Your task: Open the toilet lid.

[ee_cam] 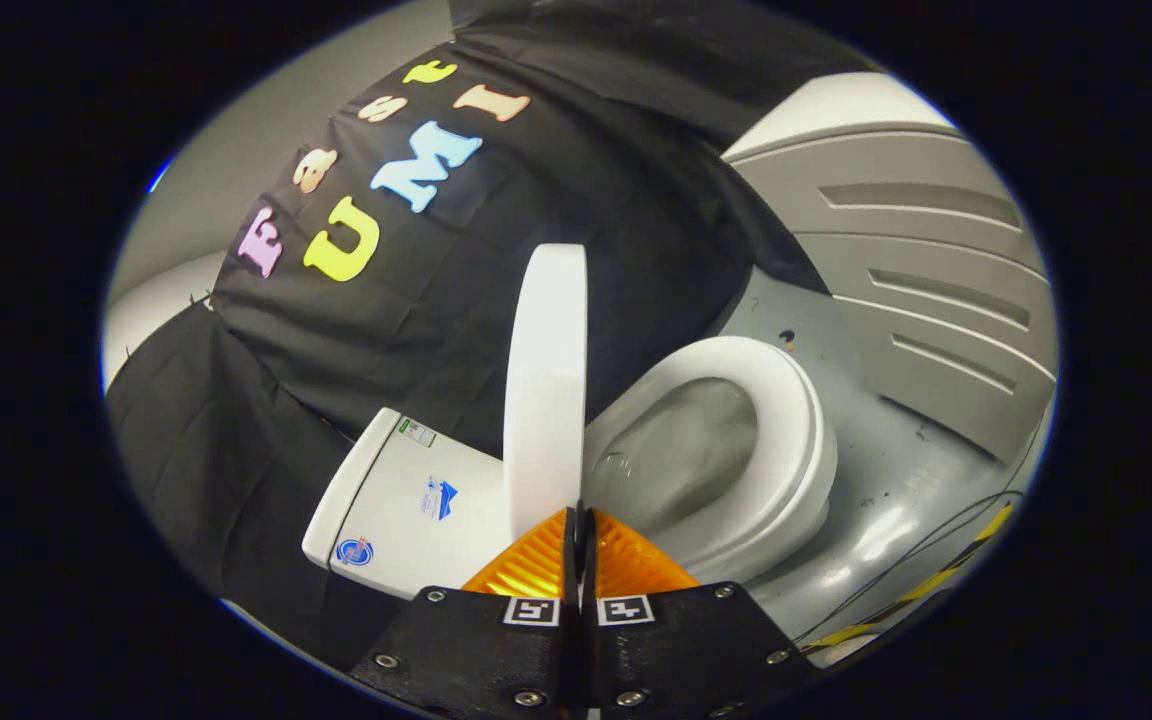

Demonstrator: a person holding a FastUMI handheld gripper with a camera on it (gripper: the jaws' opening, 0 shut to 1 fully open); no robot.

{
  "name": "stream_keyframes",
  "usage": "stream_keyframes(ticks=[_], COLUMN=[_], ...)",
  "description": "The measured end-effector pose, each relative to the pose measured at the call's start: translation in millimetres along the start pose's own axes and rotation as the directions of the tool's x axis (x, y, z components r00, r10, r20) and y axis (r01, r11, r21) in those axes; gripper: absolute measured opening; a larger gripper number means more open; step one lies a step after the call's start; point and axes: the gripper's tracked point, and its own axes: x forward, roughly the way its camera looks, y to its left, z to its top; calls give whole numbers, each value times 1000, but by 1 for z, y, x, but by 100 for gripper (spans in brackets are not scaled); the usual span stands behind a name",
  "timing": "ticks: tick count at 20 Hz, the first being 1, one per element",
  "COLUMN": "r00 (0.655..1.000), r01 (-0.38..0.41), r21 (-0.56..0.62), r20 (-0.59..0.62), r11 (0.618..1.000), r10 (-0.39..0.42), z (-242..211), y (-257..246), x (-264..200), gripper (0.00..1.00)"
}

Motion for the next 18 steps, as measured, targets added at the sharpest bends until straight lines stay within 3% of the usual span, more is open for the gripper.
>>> stream_keyframes(ticks=[12, 18], r00=[998, 994], r01=[37, 67], r21=[-193, -296], r20=[63, 101], r11=[981, 953], r10=[-25, -39], z=[5, 2], y=[55, 83], x=[-2, -3], gripper=[0, 0])
